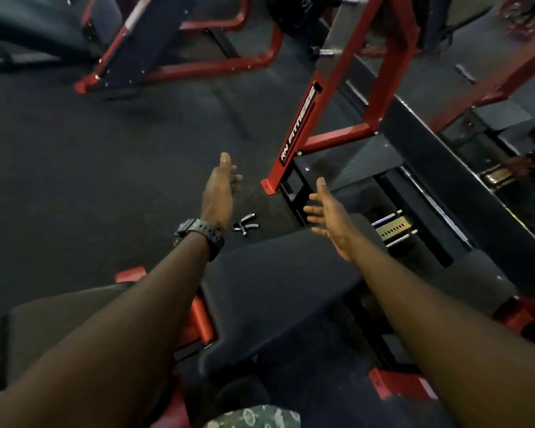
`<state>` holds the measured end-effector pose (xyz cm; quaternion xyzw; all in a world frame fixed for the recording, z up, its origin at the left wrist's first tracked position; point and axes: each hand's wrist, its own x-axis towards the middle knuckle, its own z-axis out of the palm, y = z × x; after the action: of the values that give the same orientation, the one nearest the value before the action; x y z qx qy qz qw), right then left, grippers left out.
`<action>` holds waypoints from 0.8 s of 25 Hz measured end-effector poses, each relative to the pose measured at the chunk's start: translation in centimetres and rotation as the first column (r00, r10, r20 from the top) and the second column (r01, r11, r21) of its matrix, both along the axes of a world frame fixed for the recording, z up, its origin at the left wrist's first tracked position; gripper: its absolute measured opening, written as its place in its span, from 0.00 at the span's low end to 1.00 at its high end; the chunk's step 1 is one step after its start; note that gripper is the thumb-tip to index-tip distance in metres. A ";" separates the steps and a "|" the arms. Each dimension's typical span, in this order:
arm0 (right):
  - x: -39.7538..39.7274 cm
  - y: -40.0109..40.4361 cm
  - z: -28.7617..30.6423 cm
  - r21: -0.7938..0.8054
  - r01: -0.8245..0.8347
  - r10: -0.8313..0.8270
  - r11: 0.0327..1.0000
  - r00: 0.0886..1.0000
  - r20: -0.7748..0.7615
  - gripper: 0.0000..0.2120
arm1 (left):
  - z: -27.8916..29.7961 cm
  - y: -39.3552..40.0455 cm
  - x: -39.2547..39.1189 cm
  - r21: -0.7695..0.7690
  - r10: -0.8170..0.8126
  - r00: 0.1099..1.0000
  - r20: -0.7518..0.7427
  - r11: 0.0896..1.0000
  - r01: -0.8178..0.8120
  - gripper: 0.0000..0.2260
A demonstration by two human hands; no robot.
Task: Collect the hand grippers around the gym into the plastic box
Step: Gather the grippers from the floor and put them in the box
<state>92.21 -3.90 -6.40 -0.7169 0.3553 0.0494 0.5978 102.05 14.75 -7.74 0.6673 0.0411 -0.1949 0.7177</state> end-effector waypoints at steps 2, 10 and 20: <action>3.0 -2.6 -1.0 0.022 -0.038 0.039 0.999 0.998 -0.043 0.36 | -0.3 -2.2 2.3 0.029 0.029 0.999 -0.015 0.999 -0.028 0.27; 16.0 -10.7 -9.5 0.129 -0.227 0.244 0.965 0.961 -0.131 0.35 | -5.0 -7.5 10.1 0.150 0.194 0.980 -0.055 0.971 -0.184 0.29; 26.2 -20.3 -31.6 0.165 -0.448 0.477 0.879 0.833 -0.279 0.32 | -24.3 -18.5 16.9 0.249 0.324 0.917 -0.234 0.931 -0.265 0.34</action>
<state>118.42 -24.17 -38.02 -0.7361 0.2583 0.3211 0.5370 118.90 -3.78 -32.00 0.6931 0.2598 -0.1678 0.6511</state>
